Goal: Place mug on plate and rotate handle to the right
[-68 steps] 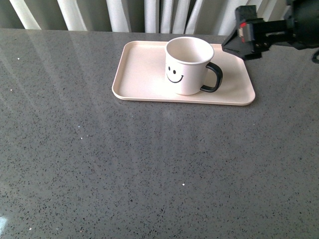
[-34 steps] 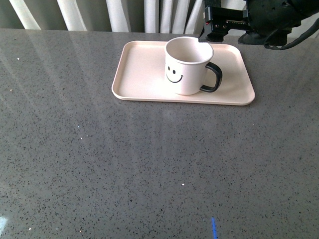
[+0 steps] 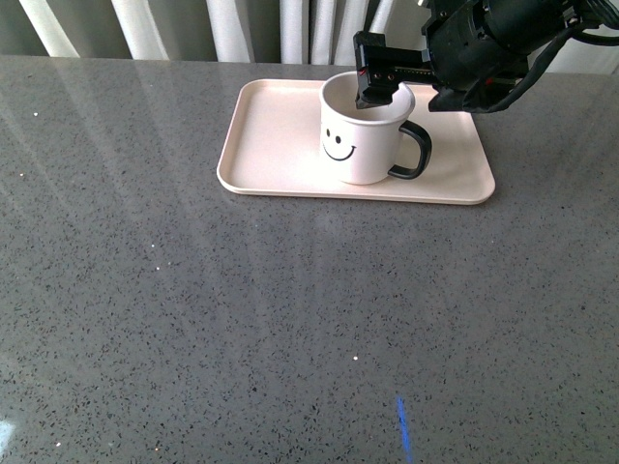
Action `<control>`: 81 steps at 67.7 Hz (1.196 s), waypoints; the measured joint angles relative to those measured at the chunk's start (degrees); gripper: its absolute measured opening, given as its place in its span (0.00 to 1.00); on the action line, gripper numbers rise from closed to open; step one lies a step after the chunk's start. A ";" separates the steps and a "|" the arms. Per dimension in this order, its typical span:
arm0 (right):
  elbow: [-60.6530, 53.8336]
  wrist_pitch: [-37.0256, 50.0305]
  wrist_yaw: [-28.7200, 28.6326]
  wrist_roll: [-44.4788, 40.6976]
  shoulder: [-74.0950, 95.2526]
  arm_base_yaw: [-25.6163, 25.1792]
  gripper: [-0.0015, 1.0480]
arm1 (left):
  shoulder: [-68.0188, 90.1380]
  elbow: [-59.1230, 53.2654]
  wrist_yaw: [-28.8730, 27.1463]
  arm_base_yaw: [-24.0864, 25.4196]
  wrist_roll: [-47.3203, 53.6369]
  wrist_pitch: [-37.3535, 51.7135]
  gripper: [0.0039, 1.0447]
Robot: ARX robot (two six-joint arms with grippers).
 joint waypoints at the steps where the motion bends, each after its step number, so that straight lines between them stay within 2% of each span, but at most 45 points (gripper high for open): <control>1: 0.09 -0.09 0.00 0.00 0.04 0.02 0.89 | 0.00 0.00 0.00 0.00 0.00 0.02 0.91; 5: 0.46 -0.39 0.35 0.13 0.33 0.15 0.85 | 0.00 0.00 0.00 0.00 0.00 0.00 0.91; 12: 1.05 -1.11 0.44 0.42 0.74 0.35 0.73 | 0.00 0.00 0.00 0.00 0.00 0.02 0.91; 42: 1.88 -2.71 1.16 1.86 1.20 0.72 0.07 | 0.00 0.00 0.00 0.00 0.00 0.00 0.91; 46: 1.95 -3.02 1.03 1.97 1.20 0.70 0.01 | 0.00 0.00 0.00 0.00 0.00 0.00 0.91; 65: 2.43 -5.20 -0.11 0.37 0.11 -0.83 0.02 | 0.00 0.00 0.00 0.00 0.00 0.00 0.91; 81: 4.63 -7.19 -1.49 -9.16 -2.82 -3.58 0.02 | 0.00 0.00 0.00 0.00 0.00 0.00 0.91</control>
